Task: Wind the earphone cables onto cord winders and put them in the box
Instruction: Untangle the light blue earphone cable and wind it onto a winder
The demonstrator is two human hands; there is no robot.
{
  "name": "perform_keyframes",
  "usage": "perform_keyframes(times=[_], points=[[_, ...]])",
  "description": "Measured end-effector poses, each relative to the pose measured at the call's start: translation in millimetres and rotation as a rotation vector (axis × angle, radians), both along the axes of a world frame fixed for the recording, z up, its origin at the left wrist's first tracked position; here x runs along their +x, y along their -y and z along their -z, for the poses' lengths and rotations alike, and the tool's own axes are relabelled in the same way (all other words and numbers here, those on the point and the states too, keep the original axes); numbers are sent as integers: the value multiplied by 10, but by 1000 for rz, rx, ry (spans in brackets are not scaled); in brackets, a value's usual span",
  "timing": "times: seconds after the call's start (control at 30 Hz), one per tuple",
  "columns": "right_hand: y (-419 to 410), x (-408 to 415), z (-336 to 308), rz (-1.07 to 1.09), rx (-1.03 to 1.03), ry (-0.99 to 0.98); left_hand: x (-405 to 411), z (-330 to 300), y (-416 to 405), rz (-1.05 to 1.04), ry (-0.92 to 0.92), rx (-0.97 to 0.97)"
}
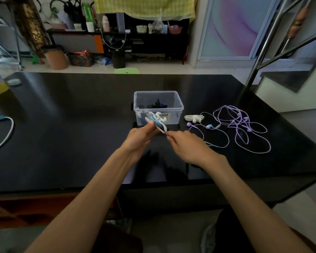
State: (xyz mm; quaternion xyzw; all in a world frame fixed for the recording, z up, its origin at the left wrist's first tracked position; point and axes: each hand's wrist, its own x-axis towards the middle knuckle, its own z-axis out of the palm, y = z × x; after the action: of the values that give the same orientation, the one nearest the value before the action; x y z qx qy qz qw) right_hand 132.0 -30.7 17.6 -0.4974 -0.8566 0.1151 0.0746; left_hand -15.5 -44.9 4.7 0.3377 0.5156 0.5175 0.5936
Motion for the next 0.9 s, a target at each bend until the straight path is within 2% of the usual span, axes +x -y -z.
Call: perform_keyframes(times=[0.1,0.17,0.3,0.4,0.5,0.63,0.7,0.8,0.9], points=[[37,-23,-52,-34,29,-13,-13,16,-13,-16,88,-3],[52,-23,-99,-32,60,-22,-1,34,-24,-45,52,45],[83,-27,-173,-23,227,5,48,50,-25,-148,-202,131],[46,40,-252,-25,67,-125,30,75,-26,-142,-405,152],[-34,183,-276,-70,-144,-210,-17,44,-20,23,-484,111],[-77,320,-295,-138,-141,-235,-50,-94,85,434,-532,55],[-113,383,-316,-122,-131,-265,-76,-126,106,571,-537,26],[-122,474,-391,-100,-124,-311,-119,-178,113,651,-491,14],[-97,511,-449,-136,-234,-356,-154,-231,128,727,-466,17]])
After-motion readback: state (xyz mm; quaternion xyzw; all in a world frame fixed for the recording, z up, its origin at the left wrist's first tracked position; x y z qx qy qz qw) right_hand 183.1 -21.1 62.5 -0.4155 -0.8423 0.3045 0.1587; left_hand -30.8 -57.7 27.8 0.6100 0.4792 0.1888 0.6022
